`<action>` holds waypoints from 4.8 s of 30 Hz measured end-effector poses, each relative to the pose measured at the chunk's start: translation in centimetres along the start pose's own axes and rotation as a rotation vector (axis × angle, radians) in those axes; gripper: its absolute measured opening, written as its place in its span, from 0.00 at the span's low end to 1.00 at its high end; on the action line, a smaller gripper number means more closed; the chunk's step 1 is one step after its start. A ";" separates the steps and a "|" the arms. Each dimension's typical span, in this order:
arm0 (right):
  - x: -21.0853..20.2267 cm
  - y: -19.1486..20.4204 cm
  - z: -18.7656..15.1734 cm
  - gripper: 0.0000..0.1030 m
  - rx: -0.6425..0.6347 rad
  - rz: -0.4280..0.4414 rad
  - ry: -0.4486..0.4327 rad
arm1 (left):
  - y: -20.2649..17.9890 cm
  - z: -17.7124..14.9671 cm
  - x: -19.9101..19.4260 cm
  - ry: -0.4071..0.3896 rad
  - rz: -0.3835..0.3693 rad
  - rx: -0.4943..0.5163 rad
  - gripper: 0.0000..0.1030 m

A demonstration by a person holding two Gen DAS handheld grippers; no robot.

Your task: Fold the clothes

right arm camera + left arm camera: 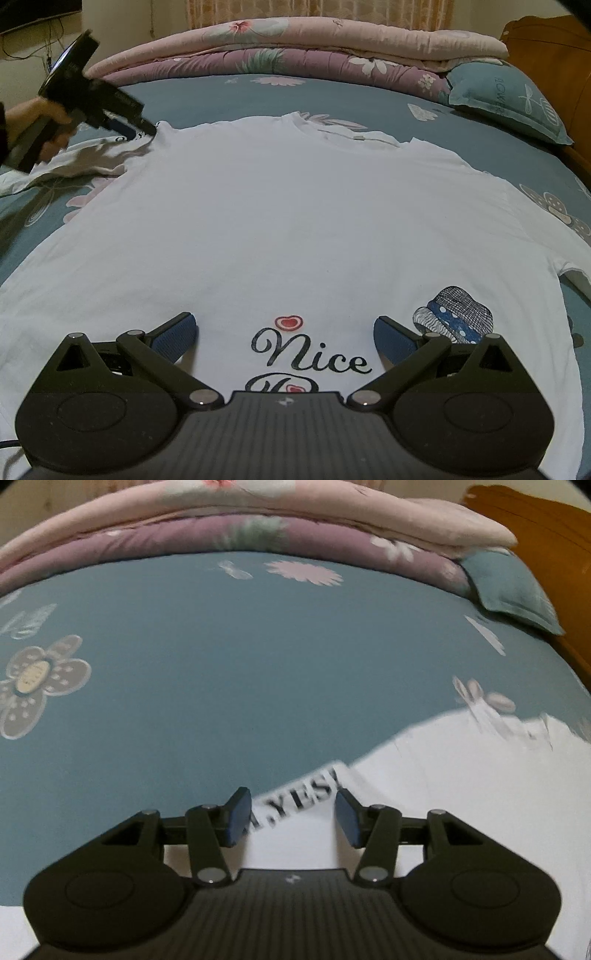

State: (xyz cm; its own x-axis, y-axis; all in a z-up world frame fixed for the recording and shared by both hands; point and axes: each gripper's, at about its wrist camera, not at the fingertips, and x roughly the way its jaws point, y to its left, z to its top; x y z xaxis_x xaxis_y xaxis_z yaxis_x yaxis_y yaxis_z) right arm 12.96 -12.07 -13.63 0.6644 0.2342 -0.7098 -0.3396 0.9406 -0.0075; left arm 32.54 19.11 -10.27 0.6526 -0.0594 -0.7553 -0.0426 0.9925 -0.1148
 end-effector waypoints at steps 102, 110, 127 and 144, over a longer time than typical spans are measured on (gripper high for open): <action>-0.1 1.0 0.5 1.00 0.013 -0.035 0.016 | 17.1 -9.8 -9.2 0.012 0.464 -0.235 0.76; -0.4 1.1 0.5 1.00 0.005 -0.035 0.027 | 19.3 -12.4 -12.5 0.040 0.480 -0.401 0.79; -0.4 1.1 0.5 1.00 0.004 -0.029 0.032 | 16.6 -8.0 -6.7 0.022 0.456 -0.423 0.92; -1.0 1.3 0.3 1.00 0.006 -0.028 0.071 | -2.4 0.5 -4.1 0.044 -0.228 -0.287 0.87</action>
State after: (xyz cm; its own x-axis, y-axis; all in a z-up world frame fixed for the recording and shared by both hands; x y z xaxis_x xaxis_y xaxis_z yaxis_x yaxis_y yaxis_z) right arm 12.11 -11.03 -12.71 0.6250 0.1900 -0.7572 -0.3176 0.9479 -0.0243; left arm 30.37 17.07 -6.61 0.6371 -0.2864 -0.7156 -0.1142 0.8831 -0.4551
